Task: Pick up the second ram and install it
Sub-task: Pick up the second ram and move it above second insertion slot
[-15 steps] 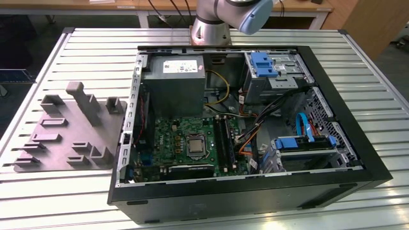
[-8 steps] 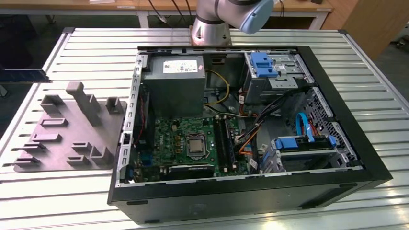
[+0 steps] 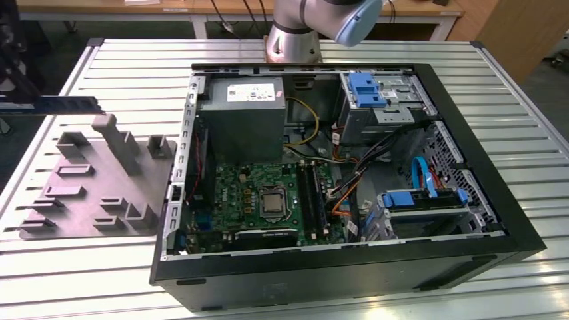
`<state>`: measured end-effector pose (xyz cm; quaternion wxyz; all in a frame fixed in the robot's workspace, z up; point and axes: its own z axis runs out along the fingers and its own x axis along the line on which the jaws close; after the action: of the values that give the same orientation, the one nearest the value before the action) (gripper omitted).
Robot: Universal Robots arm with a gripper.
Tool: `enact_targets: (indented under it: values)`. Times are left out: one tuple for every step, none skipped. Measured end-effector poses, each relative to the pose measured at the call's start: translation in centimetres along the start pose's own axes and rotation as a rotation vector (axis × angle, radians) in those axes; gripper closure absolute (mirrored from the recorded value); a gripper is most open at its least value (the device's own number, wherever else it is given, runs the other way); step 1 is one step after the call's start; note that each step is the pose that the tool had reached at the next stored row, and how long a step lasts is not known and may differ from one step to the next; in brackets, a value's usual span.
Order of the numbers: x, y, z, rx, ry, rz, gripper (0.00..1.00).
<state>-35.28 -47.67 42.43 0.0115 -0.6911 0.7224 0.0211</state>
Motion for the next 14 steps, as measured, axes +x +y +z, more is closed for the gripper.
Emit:
enact_targets:
  values:
    - [-0.02, -0.45, -0.01, -0.0003, 0.0001, 0.000, 0.89]
    - [-0.04, -0.89, -0.01, -0.0005, 0.0000, 0.000, 0.89]
    - [-0.06, -1.34, -0.01, -0.0008, 0.0001, 0.000, 0.89]
    - [-0.08, -1.83, -0.02, -0.0011, 0.0002, 0.000, 0.89]
    - [-0.09, -2.28, -0.02, -0.0014, 0.0001, 0.000, 0.89]
    - [-0.12, -2.72, -0.02, -0.0016, 0.0001, 0.000, 0.89]
    - [-0.14, -3.17, -0.03, -0.0018, 0.0001, 0.000, 0.89]
    - [-0.16, -3.62, -0.03, -0.0021, 0.0001, 0.000, 0.89]
    - [-0.17, -4.07, -0.05, -0.0025, 0.0002, 0.000, 0.89]
    - [-0.19, -4.55, -0.05, -0.0028, 0.0002, 0.000, 0.89]
    - [-0.21, -5.01, -0.05, -0.0030, 0.0001, 0.000, 0.89]
    - [-0.23, -5.46, -0.05, -0.0033, 0.0002, 0.000, 0.89]
    - [-0.25, -5.90, -0.06, -0.0037, 0.0002, 0.000, 0.89]
    - [-0.27, -6.36, -0.06, -0.0041, 0.0003, 0.000, 0.89]
